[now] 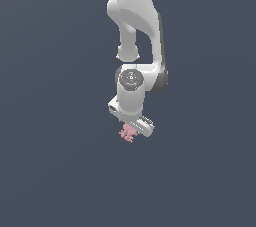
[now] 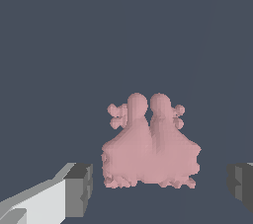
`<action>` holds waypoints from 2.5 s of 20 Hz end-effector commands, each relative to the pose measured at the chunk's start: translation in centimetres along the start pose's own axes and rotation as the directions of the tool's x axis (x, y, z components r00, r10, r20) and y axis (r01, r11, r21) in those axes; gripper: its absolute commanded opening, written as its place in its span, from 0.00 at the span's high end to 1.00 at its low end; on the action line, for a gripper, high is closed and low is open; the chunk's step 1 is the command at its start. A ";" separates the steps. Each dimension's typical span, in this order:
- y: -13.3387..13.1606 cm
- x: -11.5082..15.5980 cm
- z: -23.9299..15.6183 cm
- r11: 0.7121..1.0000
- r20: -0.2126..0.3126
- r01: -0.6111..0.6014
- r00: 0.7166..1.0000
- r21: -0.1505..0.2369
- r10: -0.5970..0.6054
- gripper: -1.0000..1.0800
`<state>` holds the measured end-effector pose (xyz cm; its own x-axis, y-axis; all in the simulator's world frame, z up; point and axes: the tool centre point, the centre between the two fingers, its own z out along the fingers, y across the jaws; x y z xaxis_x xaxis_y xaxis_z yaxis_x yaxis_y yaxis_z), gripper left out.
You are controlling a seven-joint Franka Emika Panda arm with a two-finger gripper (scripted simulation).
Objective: Pick up the object and move it to a goal position.
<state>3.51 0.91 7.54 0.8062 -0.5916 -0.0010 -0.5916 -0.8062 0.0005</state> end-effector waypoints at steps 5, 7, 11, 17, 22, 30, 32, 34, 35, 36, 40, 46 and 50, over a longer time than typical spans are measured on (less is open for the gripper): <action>0.0 0.0 0.4 1.000 0.000 -0.003 1.000 0.000 0.003 0.04; 0.0 0.0 1.0 1.000 0.000 -0.004 1.000 0.000 0.004 0.04; 0.1 0.0 3.1 1.000 -0.001 -0.007 1.000 0.000 0.007 0.04; 0.0 0.0 5.1 1.000 -0.001 -0.008 1.000 0.000 0.008 0.04; 0.0 0.0 5.1 1.000 -0.001 -0.008 1.000 0.000 0.008 1.00; -0.2 0.7 3.7 1.000 -0.015 -0.013 1.000 0.011 0.013 1.00; -0.2 0.7 3.5 1.000 -0.015 -0.015 1.000 0.012 0.015 1.00; -0.3 0.9 3.0 1.000 -0.018 -0.019 1.000 0.013 0.019 1.00; -0.4 1.0 2.6 1.000 -0.019 -0.022 1.000 0.014 0.022 1.00; -0.4 1.1 2.1 1.000 -0.021 -0.026 0.999 0.015 0.026 1.00; -0.9 2.0 -0.6 0.999 -0.032 -0.047 0.998 0.022 0.048 1.00; -1.9 3.8 -7.0 0.995 -0.057 -0.096 0.994 0.038 0.098 1.00; -2.5 5.1 -12.0 0.990 -0.076 -0.134 0.988 0.051 0.138 1.00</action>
<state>8.61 0.00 17.58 0.7261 -0.6842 0.0675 -0.6829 -0.7292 -0.0450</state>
